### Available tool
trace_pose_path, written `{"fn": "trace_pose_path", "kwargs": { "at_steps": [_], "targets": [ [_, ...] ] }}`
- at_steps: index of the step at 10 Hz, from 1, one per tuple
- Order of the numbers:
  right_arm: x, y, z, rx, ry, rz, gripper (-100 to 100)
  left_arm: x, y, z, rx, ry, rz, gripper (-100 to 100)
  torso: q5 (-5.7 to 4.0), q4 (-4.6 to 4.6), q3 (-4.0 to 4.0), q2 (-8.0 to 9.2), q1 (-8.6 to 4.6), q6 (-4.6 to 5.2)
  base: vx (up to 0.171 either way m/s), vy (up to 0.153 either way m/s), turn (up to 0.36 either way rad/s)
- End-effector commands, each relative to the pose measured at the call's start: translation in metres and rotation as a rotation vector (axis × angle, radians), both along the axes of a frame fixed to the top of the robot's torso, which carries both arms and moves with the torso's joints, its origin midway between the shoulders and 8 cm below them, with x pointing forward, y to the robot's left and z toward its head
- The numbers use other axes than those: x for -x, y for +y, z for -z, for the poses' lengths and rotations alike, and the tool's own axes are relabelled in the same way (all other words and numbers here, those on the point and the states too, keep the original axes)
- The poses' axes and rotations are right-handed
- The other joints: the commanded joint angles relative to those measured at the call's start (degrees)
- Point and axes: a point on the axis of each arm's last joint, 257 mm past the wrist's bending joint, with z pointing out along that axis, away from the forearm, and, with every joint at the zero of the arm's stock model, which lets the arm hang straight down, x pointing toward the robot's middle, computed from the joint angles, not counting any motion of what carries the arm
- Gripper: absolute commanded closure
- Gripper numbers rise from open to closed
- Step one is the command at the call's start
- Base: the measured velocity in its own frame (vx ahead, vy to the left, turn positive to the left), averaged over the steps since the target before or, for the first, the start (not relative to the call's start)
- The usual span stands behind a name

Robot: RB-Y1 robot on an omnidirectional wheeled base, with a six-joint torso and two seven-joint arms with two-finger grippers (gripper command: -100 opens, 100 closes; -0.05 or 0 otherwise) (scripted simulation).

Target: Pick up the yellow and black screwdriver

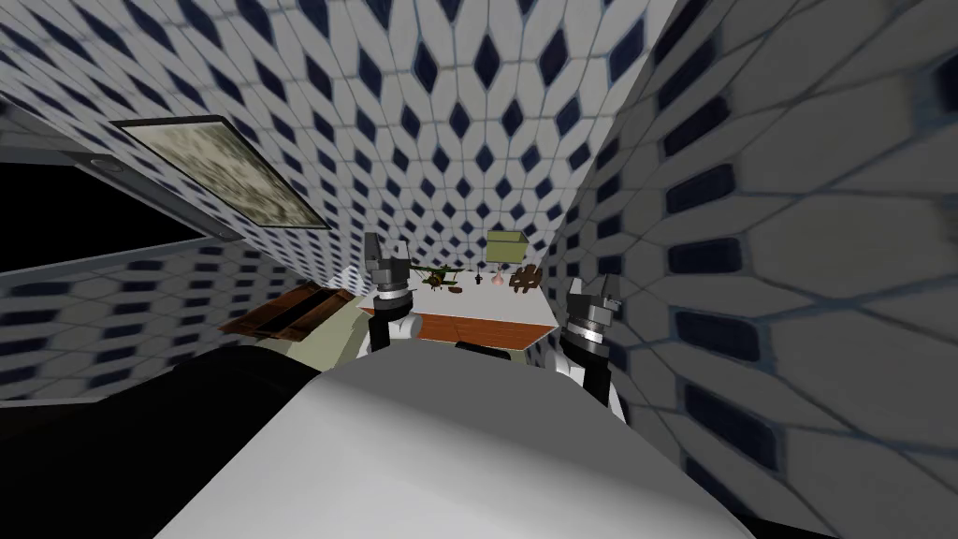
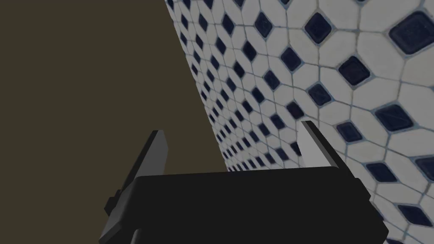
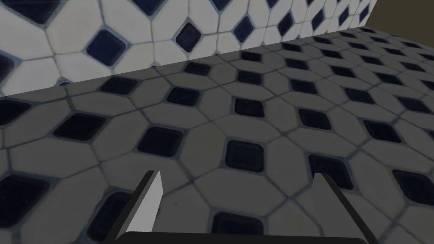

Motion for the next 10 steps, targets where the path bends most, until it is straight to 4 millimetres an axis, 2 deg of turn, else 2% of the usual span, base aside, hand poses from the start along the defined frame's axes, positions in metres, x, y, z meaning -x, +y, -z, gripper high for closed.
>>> {"fn": "trace_pose_path", "kwargs": {
  "at_steps": [1,3,6,7,9,10],
  "targets": [
    [0.000,0.000,0.000,0.000,0.000,0.000,0,-0.013,-0.005,0.011,-0.010,0.046,0.033,-100,0.00,0.00,0.00,0.00,0.00,0.00,-0.024,0.003,-0.158],
    [0.000,0.000,0.000,0.000,0.000,0.000,0,-0.030,-0.010,0.027,-0.009,0.109,0.071,-100,0.01,0.02,0.06,0.12,0.07,0.02,-0.044,0.016,-0.175],
    [0.000,0.000,0.000,0.000,0.000,0.000,0,-0.061,-0.021,0.065,0.002,0.241,0.142,-100,0.01,0.04,0.12,0.21,0.02,0.02,-0.061,0.005,-0.201],
    [0.000,0.000,0.000,0.000,0.000,0.000,0,-0.062,-0.021,0.066,0.003,0.246,0.142,-100,0.01,0.05,0.14,0.25,0.04,0.03,-0.058,0.015,-0.096],
    [0.000,0.000,0.000,0.000,0.000,0.000,0,-0.084,-0.029,0.099,0.013,0.358,0.192,-100,0.01,0.04,0.11,0.20,0.06,0.01,-0.053,0.004,-0.227],
    [0.000,0.000,0.000,0.000,0.000,0.000,0,-0.084,-0.029,0.100,0.013,0.360,0.192,-100,0.01,0.04,0.12,0.21,0.03,0.02,-0.049,0.008,-0.099]
  ]
}}
